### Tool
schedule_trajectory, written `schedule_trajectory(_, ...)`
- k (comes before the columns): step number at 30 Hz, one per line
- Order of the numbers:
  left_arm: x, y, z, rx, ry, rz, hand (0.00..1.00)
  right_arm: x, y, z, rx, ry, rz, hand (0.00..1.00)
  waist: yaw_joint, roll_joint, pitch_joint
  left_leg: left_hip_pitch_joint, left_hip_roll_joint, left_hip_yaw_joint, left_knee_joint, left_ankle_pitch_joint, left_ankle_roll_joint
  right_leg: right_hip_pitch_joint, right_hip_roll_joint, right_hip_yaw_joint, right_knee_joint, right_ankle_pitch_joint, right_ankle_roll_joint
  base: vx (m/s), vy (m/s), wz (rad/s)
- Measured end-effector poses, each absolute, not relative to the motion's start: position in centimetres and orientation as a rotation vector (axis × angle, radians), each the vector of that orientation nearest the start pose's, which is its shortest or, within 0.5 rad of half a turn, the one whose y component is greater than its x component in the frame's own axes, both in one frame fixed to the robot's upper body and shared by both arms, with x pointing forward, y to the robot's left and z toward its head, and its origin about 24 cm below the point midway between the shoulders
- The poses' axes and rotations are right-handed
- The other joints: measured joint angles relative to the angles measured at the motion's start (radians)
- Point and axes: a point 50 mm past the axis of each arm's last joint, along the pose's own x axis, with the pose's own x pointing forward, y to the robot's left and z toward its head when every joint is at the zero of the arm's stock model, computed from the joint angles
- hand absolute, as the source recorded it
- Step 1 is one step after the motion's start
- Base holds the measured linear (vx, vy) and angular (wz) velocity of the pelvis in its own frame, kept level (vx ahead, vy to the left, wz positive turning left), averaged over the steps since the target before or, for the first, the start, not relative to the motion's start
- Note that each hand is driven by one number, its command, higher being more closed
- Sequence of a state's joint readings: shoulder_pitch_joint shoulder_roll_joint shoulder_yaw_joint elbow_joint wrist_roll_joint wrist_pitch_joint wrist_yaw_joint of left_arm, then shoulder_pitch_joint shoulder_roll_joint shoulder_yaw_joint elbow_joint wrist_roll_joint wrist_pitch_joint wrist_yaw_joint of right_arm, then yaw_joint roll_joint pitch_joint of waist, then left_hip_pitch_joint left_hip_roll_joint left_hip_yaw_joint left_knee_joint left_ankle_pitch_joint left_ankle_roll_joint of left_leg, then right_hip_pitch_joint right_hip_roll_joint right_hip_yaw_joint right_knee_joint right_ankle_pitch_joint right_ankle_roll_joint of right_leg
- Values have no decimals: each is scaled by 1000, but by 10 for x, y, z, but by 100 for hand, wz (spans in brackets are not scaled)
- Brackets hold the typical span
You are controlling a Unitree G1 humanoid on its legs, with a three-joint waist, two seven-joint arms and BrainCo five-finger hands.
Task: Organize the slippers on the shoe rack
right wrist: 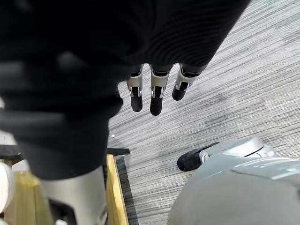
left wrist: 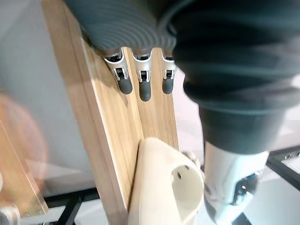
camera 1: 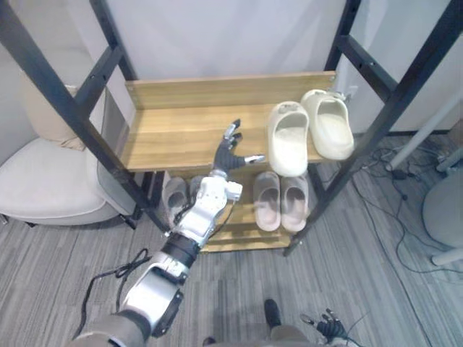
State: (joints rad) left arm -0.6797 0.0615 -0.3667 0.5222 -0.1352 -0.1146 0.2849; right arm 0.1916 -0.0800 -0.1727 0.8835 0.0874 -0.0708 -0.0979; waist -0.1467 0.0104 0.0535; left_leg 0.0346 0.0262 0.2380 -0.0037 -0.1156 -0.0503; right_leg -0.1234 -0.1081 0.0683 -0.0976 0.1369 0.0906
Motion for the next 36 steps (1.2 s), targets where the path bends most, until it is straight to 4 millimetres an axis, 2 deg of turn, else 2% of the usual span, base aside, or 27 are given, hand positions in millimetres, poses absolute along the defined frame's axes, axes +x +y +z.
schedule_trajectory(9,355,29,130,86,-233,-214,0,92,-216,-148,30,967,-383,0,-14,3,2,0,0,23,-12,0,0,-17,5,20,0,0,0,9,-21,-7)
schedule_trajectory(19,362,29,134,102,-228,-187,0,93,-218,-147,38,959,-397,0,-14,9,7,0,1,30,-12,-2,-3,-19,6,25,0,0,0,-6,-16,-1)
schedule_trajectory(23,366,28,149,91,-258,-176,0,97,-218,-144,37,936,-395,0,-5,10,10,-35,-5,44,-10,0,1,-60,-2,58,8,10,13,-5,-23,-8)
schedule_trajectory(36,374,22,166,99,-268,-155,0,97,-213,-140,60,896,-406,0,16,4,18,-64,-25,82,29,-28,19,-90,-21,104,8,18,30,2,-4,-8)
